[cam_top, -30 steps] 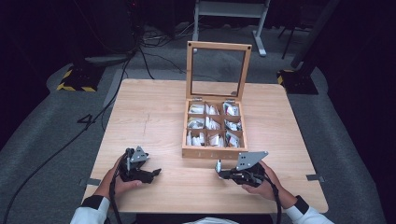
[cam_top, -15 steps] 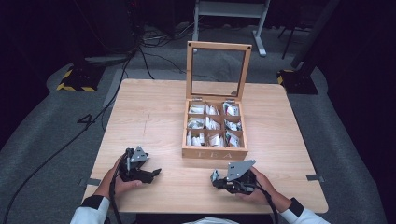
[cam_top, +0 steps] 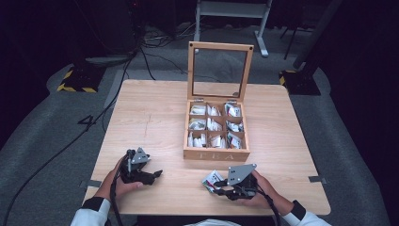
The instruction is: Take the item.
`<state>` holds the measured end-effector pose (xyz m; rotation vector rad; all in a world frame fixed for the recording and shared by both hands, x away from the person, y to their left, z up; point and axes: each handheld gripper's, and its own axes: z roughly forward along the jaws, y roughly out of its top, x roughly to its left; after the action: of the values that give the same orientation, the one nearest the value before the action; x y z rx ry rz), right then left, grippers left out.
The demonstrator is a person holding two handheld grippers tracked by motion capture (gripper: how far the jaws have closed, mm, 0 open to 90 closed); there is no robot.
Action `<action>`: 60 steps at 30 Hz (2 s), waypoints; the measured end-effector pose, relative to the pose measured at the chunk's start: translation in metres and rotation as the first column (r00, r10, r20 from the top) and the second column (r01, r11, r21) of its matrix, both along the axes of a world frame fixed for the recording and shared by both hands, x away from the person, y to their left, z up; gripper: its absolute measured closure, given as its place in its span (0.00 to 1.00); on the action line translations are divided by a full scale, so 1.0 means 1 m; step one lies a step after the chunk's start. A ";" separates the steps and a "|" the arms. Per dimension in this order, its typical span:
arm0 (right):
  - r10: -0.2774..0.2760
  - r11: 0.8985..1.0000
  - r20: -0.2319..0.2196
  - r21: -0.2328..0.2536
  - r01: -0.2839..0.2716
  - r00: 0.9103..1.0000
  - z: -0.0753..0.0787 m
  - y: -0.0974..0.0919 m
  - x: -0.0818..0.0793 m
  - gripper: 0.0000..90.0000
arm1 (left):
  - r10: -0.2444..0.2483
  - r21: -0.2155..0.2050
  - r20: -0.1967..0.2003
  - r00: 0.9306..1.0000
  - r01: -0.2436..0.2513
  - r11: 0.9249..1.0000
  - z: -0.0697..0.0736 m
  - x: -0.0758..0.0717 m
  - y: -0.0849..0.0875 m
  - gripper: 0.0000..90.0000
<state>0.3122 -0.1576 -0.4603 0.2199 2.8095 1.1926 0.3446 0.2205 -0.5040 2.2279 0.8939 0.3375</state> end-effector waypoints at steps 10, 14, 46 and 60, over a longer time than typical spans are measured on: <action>-0.110 0.992 0.027 0.071 0.108 0.994 0.019 -0.020 0.015 0.64 | 0.004 0.003 -0.004 1.000 -0.004 1.000 0.000 0.001 -0.001 0.18; -0.150 0.985 0.037 0.095 0.146 0.988 0.025 -0.028 0.020 0.58 | 0.020 0.006 -0.004 1.000 -0.020 1.000 0.000 0.001 -0.004 0.16; -0.502 0.855 0.118 0.216 0.471 0.857 0.064 -0.105 0.085 0.36 | -0.009 -0.042 0.050 0.999 0.011 0.999 0.052 0.057 -0.023 0.21; -0.619 0.770 0.030 0.217 0.600 0.785 0.081 -0.111 0.142 0.43 | 0.017 -0.045 0.108 0.994 -0.012 0.999 0.083 0.113 -0.061 0.28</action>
<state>0.4542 -0.2685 -0.3790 0.9759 2.2279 1.2451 0.4575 0.1590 -0.4211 2.1425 0.8518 0.4365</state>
